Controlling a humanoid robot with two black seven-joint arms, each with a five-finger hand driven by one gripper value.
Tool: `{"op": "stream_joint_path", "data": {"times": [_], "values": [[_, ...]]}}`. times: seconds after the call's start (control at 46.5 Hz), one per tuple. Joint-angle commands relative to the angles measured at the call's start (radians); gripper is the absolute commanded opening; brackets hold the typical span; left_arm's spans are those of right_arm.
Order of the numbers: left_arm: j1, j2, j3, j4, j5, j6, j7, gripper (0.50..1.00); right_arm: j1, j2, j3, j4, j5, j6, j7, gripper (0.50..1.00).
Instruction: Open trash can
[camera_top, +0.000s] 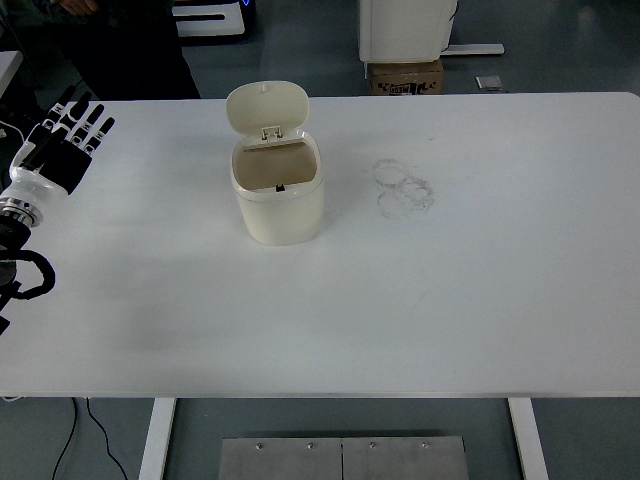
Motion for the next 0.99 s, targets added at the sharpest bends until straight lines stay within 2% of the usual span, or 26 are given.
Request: {"op": "stream_joint_path", "data": {"times": [0.0,0.968], "values": [[0.012,0.0,0.0,0.0,0.002,-0.003,0.0,1.0,-0.001,0.0,0.0,0.0,0.001,0.0,0.0,0.991],[0.066,0.014,0.0,0.0,0.002,-0.001,-0.002,1.0,0.0,0.0,0.0,0.0,-0.001,0.0,0.001,0.991]]}}
